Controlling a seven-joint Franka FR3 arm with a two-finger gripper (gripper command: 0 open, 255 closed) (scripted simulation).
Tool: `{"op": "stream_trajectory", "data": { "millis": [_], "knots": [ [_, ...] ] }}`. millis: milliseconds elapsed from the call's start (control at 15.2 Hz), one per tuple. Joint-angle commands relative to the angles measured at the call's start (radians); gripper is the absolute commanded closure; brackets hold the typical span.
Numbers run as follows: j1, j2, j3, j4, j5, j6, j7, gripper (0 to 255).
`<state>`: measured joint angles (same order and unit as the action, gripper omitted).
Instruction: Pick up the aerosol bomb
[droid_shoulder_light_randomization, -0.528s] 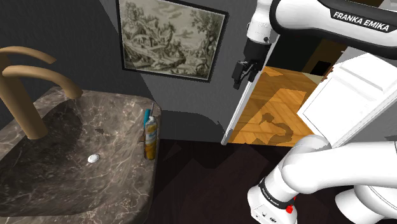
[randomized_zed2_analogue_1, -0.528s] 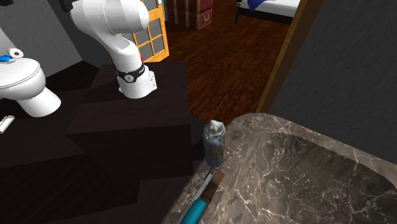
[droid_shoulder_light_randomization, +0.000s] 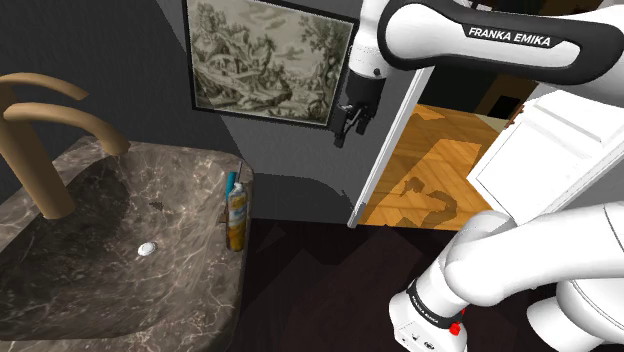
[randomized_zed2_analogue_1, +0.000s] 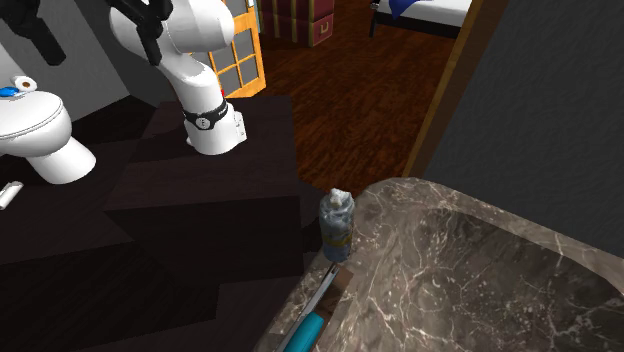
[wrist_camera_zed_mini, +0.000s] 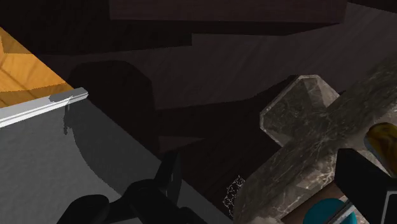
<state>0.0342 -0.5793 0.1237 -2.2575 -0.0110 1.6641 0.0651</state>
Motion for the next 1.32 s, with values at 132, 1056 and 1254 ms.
{"op": "stream_trajectory", "data": {
  "millis": [132, 1056, 1254],
  "knots": [
    [0.036, 0.089, 0.040, 0.012, 0.028, 0.077, -0.001, 0],
    [0.140, 0.485, 0.181, 0.202, 0.043, 0.285, -0.006, 0],
    [0.165, 0.574, 0.209, 0.262, 0.029, 0.313, -0.002, 0]
  ]
}}
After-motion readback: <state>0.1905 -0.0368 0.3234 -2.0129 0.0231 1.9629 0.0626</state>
